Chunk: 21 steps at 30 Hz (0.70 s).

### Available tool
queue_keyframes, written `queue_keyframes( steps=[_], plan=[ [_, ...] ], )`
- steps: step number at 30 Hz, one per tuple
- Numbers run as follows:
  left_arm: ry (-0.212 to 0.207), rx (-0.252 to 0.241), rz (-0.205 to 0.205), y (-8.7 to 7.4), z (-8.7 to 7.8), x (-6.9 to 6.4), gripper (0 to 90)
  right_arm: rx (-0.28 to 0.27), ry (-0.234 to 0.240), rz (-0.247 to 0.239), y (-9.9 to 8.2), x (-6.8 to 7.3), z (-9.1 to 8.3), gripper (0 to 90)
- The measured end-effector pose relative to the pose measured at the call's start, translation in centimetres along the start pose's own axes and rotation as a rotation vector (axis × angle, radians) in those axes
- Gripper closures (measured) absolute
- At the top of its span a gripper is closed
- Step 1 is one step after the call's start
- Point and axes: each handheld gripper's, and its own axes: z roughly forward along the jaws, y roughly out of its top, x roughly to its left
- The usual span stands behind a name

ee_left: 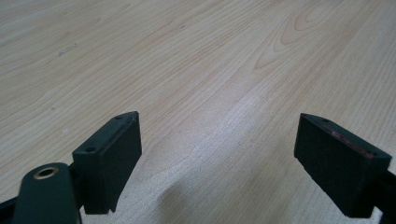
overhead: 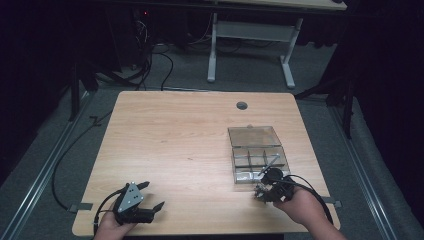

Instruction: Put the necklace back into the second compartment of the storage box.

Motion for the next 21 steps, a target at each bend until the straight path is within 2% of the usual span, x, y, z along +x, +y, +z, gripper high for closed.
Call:
queue_keyframes(
  steps=[8,9,10,21],
  plan=[
    [0.001,-0.001,0.001,0.0,0.0,0.0,15.4,-0.015,-0.008,0.033,-0.6,-0.6,-1.4,79.7],
    [0.001,-0.001,0.001,0.0,0.0,0.0,15.4,-0.020,-0.009,0.022,-0.6,-0.8,-1.5,79.7],
    [0.002,-0.001,0.001,0.0,0.0,0.0,15.4,-0.018,-0.009,0.037,-0.7,-0.8,-1.7,79.7],
    [0.004,-0.002,0.000,0.0,0.0,0.0,15.3,-0.030,-0.023,0.058,-1.0,-1.7,-3.2,79.6]
  ],
)
